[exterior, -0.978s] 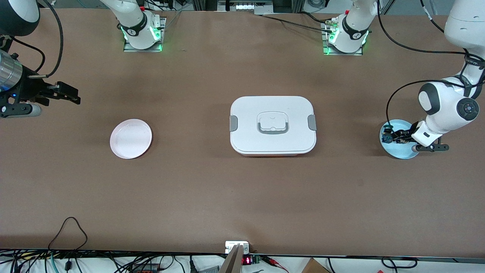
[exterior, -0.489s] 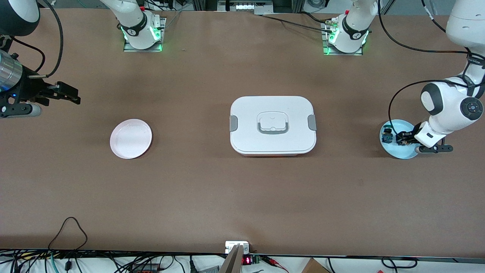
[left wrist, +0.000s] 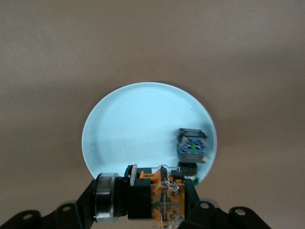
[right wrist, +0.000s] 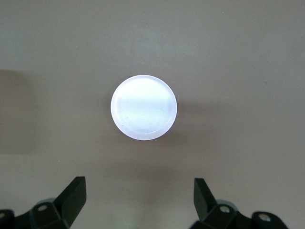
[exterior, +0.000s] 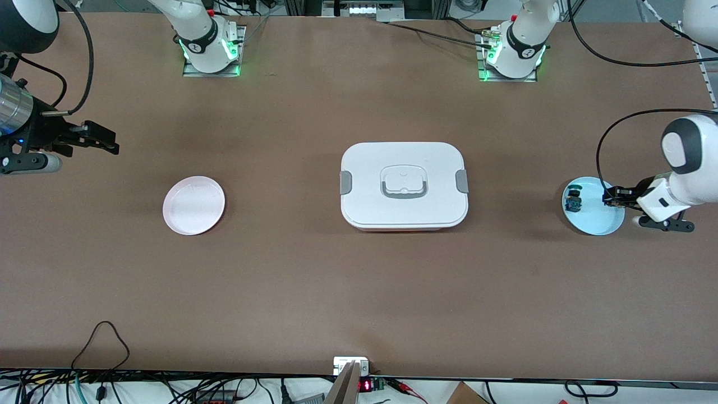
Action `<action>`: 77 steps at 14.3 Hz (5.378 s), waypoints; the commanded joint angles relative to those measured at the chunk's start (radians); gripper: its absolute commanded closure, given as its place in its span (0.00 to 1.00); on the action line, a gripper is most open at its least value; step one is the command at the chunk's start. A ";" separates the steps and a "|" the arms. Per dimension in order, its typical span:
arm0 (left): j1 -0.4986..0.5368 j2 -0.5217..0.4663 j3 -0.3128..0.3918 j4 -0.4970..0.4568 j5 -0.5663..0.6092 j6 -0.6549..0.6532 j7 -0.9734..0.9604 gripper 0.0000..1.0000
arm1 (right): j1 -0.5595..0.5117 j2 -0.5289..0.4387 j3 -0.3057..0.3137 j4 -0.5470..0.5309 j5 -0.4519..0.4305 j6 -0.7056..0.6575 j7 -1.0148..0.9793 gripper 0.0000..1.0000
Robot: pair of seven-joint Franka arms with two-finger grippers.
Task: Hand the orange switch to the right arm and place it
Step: 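Close the left gripper on the orange switch and lift it, then carry the switch over the white box while the right gripper approaches, then grasp the orange switch with the right gripper from the left gripper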
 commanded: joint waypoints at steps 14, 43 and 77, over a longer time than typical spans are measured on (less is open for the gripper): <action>0.003 0.060 -0.270 0.116 -0.646 -0.345 0.940 0.95 | -0.026 0.027 0.000 0.051 0.358 -0.012 0.012 0.00; -0.531 0.088 -0.416 0.105 -2.056 0.238 2.012 1.00 | 0.292 0.274 0.003 -0.288 1.651 0.051 -0.430 0.00; -0.512 0.077 -0.453 0.093 -2.075 0.261 1.952 0.00 | 0.315 0.294 -0.002 -0.265 1.742 0.112 -0.493 1.00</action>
